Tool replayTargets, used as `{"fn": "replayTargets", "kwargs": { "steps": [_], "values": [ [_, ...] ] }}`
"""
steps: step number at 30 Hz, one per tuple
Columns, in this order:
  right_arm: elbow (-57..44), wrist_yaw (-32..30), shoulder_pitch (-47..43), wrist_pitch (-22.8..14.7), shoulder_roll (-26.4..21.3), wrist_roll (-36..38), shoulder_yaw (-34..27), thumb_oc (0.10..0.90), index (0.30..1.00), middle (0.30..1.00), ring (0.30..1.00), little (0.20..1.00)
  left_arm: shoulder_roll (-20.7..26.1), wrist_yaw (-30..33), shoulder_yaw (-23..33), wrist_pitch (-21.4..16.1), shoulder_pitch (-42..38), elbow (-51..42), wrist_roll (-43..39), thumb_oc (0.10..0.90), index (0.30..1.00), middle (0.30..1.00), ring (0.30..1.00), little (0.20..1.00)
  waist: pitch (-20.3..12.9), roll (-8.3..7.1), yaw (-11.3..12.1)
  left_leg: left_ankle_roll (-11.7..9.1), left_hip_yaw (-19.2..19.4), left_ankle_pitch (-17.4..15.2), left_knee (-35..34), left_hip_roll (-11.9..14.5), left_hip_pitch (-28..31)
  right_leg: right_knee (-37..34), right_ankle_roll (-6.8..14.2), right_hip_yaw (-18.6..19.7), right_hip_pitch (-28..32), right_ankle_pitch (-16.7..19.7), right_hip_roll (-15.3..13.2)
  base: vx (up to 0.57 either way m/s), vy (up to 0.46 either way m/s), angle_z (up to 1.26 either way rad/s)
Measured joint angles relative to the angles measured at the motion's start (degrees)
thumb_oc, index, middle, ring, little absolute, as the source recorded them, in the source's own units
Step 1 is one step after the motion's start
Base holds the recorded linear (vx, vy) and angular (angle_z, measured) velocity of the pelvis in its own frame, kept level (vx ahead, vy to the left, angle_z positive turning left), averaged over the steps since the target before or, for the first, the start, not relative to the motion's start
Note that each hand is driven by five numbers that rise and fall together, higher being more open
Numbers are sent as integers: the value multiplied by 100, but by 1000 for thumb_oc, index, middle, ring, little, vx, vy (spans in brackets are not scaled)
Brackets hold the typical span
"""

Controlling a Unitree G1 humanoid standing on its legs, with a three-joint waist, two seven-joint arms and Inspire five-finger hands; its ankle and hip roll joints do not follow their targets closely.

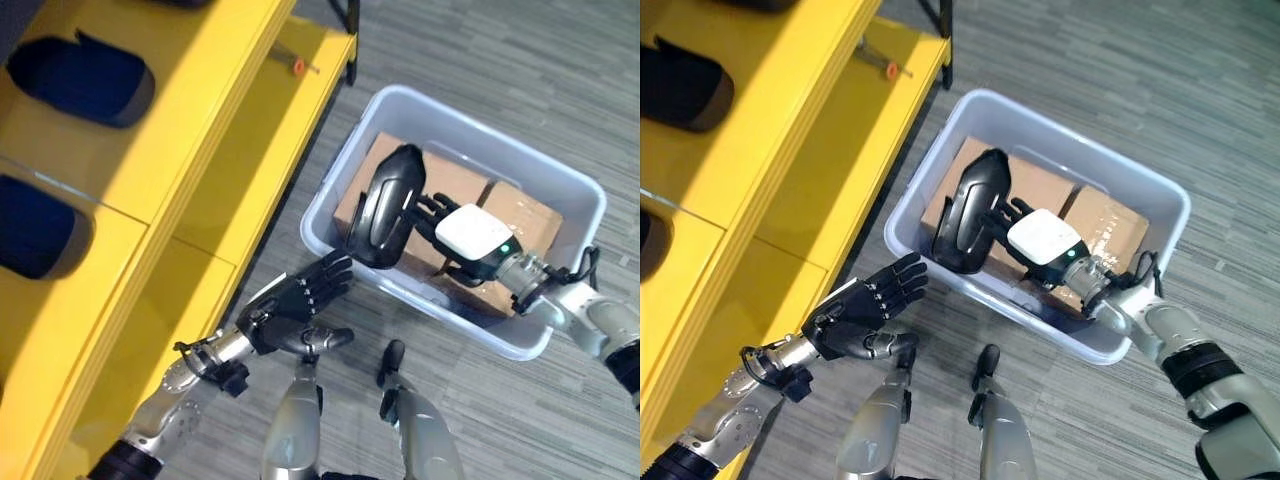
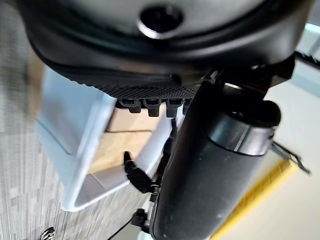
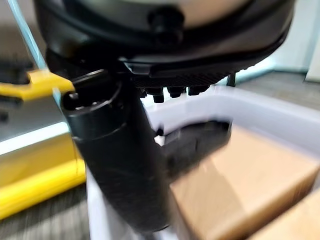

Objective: Move parts from the plastic box to the shelf.

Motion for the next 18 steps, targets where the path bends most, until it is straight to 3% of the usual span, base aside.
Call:
{"fn": "replayTargets", "kwargs": {
  "steps": [7, 13, 18],
  "values": [
    [564, -846, -136, 420, 86, -309, 152, 900, 1000, 1000, 1000, 1000, 33, -24, 95, 4, -30, 17, 46, 900, 1000, 1000, 1000, 1000, 10, -17, 201, -23, -198, 33, 35, -22, -138, 101, 36, -140, -74, -101, -21, -74, -133, 13],
    [1185, -1481, -420, 1358, 176, -881, 158, 900, 1000, 1000, 1000, 1000, 76, -267, 266, 129, 98, -1, 222, 900, 1000, 1000, 1000, 1000, 12, -15, 409, -47, -314, 53, 223, -37, -723, 487, -33, -205, -692, -214, -70, -61, -96, 8],
    [1580, -1875, -593, 2057, 269, -1092, 160, 900, 1000, 1000, 1000, 1000, 123, -279, 262, 131, 88, 3, 231, 900, 1000, 1000, 1000, 1000, 12, -15, 403, -52, -382, 54, 325, -43, -928, 606, -83, -264, -871, -243, -92, -37, -43, 5]
  ]
}}
